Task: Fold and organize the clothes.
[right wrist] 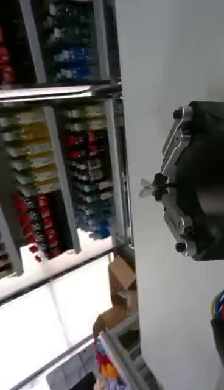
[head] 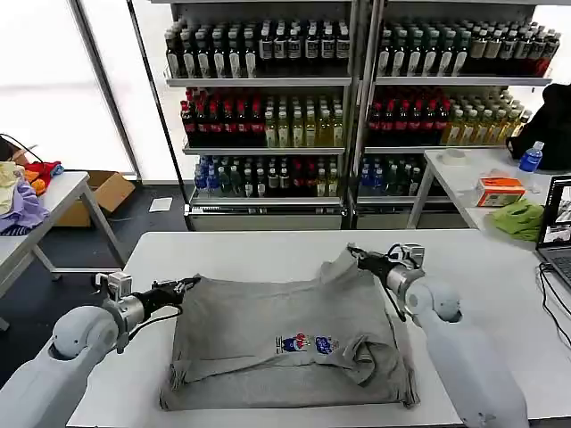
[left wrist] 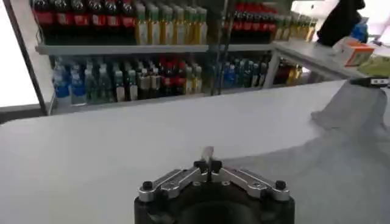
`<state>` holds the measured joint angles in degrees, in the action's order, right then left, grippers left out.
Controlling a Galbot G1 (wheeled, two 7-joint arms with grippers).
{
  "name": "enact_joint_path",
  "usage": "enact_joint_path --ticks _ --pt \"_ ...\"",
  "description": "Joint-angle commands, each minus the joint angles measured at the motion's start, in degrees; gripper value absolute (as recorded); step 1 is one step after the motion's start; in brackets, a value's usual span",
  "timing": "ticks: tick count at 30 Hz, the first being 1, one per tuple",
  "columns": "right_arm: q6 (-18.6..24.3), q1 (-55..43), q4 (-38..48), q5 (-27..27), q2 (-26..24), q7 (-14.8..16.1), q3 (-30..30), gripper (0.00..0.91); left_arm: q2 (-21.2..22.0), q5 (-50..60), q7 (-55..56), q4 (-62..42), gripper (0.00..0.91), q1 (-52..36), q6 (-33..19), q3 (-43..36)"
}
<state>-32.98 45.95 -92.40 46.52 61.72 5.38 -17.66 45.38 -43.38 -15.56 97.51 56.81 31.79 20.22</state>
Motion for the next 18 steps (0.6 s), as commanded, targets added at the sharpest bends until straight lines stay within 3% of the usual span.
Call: enact_joint_path --ticks 1,11,18 --pt "-0.13 13.88 -17.24 6.09 -6.49 -0.85 -8.27 0.0 -1.55 -0.49 0.74 13.36 0.01 11.25 0.54 8.83" --pt "-0.1 36.12 -29.67 8.7 -10.11 0.61 -21.97 0.0 -1.67 1.04 1.49 23.25 0.01 27.87 1.22 19.47" --pt "-0.11 46.86 -32.34 6.31 -8.34 0.63 -24.65 0.0 -0.23 3.63 1.55 26.14 0.01 39.38 1.21 25.7"
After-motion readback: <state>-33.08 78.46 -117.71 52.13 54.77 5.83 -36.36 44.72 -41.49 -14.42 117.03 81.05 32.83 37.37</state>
